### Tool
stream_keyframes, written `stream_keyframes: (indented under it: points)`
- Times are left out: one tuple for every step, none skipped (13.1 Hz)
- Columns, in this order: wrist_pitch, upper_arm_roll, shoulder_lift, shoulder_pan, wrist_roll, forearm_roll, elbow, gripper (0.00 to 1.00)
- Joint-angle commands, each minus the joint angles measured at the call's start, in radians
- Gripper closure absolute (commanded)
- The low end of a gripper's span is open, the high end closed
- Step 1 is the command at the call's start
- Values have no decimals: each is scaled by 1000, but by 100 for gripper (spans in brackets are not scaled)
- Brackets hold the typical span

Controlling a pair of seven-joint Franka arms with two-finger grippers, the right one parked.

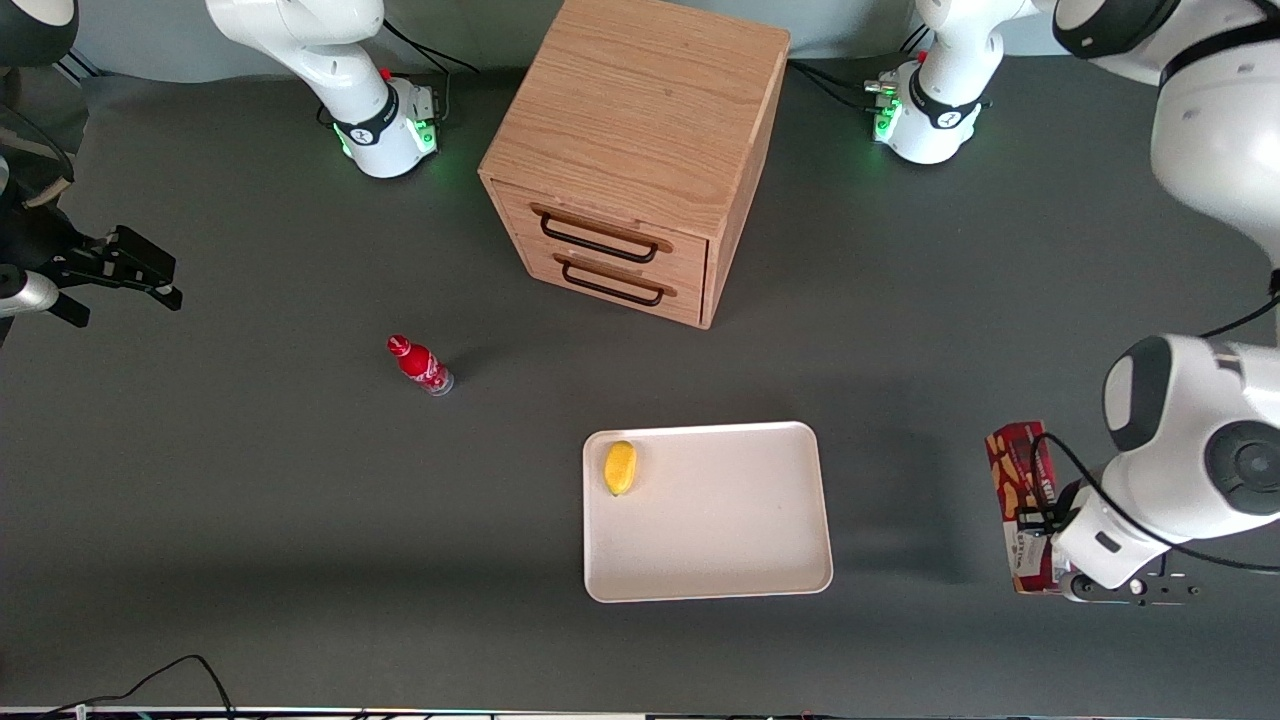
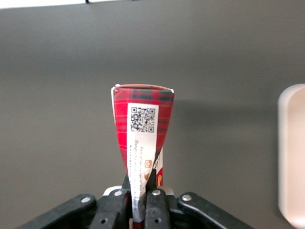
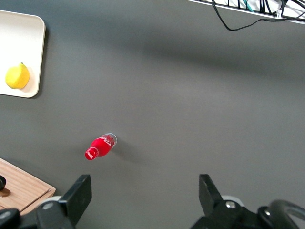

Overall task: Place red cookie box on tray
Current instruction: 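Lift the box and carry it with the left gripper over the tray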

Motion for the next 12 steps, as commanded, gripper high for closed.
stream_keyframes:
  points:
    - [-170, -36, -122, -52, -79, 2, 20, 100]
    - [-196, -51, -146, -85, -130, -2, 24, 100]
    - [-202, -58, -151, -115, -183, -10, 26, 100]
    - [-198, -59, -151, -163, -248, -10, 35, 100]
    - [-187, -56, -145, -204, -302, -10, 55, 100]
    - [-175, -52, -133, -233, -334, -10, 70, 100]
    - [-135, -50, -108, -258, -369, -8, 69, 100]
    - [-88, -47, -78, -278, -412, -2, 63, 100]
    - [-52, -44, -43, -301, -437, 5, 63, 100]
    - [-10, -41, -6, -319, -451, 14, 61, 100]
    - [29, -41, 28, -324, -466, 25, 59, 100]
    - [61, -41, 65, -335, -481, 28, 58, 100]
